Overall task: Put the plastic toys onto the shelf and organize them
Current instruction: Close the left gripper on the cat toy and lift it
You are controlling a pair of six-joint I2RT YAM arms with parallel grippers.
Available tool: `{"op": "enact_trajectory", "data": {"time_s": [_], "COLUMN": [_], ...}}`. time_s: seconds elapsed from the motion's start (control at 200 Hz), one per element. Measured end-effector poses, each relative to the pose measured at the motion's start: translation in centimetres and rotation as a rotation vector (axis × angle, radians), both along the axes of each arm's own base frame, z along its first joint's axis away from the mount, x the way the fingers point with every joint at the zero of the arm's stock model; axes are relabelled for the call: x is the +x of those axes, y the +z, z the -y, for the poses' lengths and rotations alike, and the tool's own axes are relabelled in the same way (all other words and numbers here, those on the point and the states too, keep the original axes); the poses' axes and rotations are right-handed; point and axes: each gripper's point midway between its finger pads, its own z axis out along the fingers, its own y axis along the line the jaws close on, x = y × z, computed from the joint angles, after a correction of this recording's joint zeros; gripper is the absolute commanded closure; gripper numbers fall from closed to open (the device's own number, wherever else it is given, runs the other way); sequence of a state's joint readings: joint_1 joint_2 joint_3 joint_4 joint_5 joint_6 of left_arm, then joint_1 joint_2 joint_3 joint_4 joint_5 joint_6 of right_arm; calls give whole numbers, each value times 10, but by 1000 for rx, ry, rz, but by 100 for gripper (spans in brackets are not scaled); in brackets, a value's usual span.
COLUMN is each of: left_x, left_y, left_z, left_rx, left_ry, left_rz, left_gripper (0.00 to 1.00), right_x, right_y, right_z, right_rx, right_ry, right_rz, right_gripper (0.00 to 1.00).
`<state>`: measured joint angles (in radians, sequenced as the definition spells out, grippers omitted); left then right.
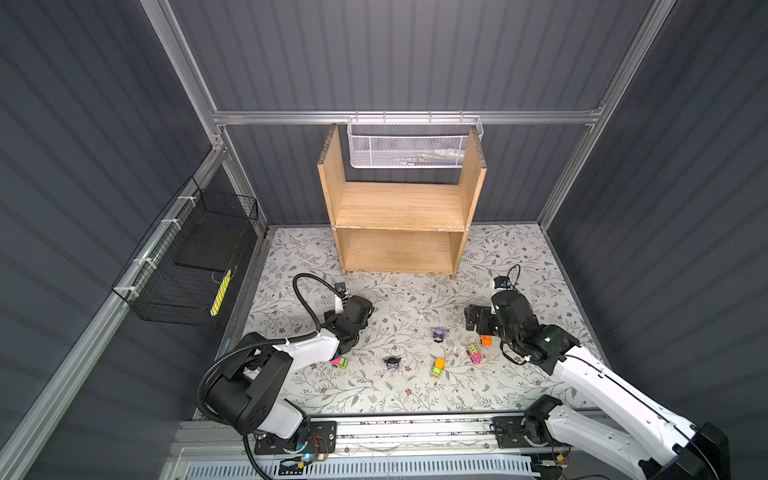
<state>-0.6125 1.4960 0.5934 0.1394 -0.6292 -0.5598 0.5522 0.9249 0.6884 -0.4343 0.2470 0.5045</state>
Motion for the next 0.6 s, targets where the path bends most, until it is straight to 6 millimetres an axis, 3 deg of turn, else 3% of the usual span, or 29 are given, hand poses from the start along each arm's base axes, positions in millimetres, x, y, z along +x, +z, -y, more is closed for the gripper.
{"op": "enact_trajectory", "data": {"time_s": [0.245,0.445,0.6], "left_x": [5,6,7], "left_y": [-4,-9,-10], "left_z": [0,-1,-2], "left_rx": [-8,-5,-2], "left_ry": [7,8,11], "left_rz": [12,6,6], "left_gripper": [27,39,41], "right_x": [0,3,3], "right_y": [0,3,1], "right_z": [0,-2,-2], "right_rx": [0,0,-2], "right_ry": [0,0,0], "right_rz": [0,1,-4], "right_gripper": [5,5,5]}}
